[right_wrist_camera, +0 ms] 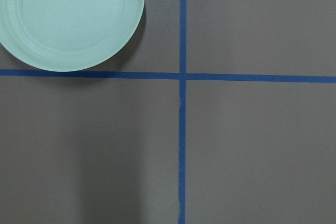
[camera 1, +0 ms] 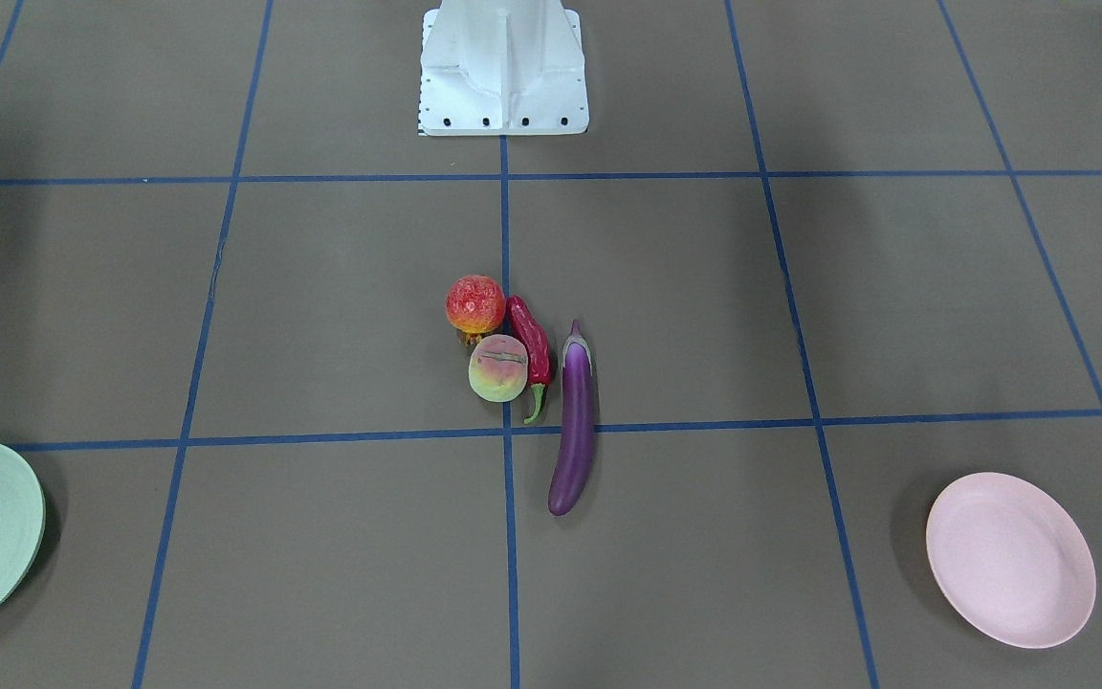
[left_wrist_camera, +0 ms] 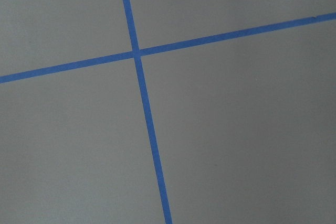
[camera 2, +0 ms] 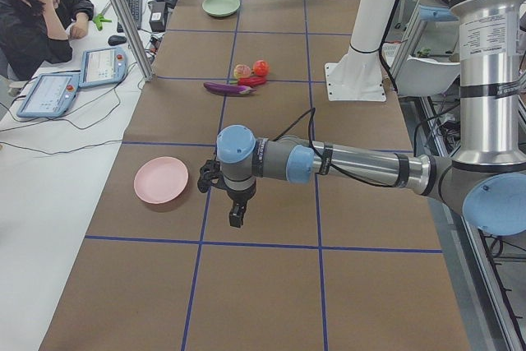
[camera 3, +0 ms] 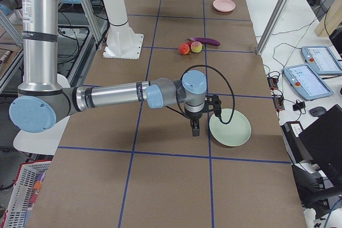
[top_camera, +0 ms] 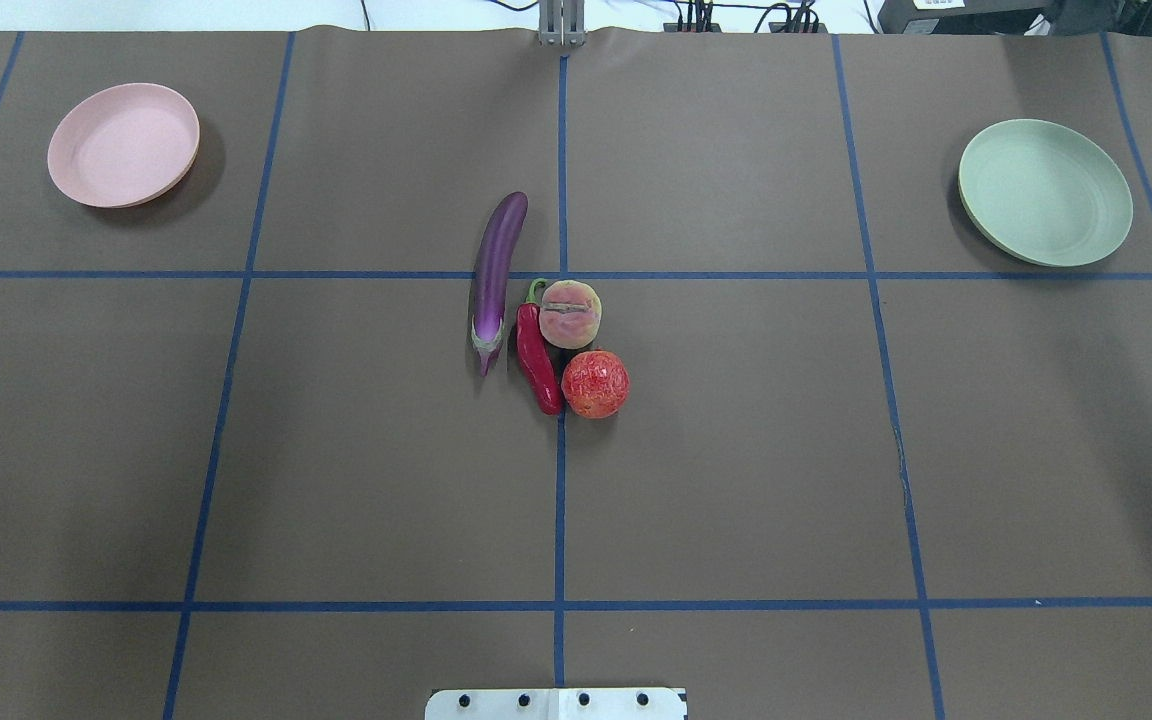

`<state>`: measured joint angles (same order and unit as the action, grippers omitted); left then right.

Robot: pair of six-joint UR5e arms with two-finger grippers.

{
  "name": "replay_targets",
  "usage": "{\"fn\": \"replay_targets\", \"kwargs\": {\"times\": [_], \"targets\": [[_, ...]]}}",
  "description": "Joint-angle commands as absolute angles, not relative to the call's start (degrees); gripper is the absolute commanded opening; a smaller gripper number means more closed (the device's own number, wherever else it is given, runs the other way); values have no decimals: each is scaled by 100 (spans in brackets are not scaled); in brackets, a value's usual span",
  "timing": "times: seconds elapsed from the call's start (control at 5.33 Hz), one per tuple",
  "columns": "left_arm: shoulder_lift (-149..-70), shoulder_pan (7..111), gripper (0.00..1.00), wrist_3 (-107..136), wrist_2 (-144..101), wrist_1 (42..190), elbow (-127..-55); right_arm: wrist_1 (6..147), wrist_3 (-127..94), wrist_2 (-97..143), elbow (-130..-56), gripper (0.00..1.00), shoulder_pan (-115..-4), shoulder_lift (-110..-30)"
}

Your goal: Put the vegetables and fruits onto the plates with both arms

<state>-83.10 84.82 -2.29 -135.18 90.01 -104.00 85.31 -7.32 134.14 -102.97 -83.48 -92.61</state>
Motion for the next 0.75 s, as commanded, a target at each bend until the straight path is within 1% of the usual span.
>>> {"fn": "replay_targets", "kwargs": {"times": [0.0, 0.19, 0.38, 0.56], "targets": [[-8314, 8473, 100, -229, -13518, 9000, -10371, 7942, -756, 13691, -10292, 100, -7887, -9079], [-8306, 8481, 100, -229, -13518, 9000, -10354, 7475, -765, 13667, -10179, 100, -7571, -9062], [-8314, 8473, 100, -229, -13518, 9009, -10345, 7140, -1548, 13658, -10221, 100, -7106, -8905], [-8314, 8473, 100, -229, -13518, 9017, -10345, 6754, -2965, 13641, -10239, 100, -6623, -8451]]}}
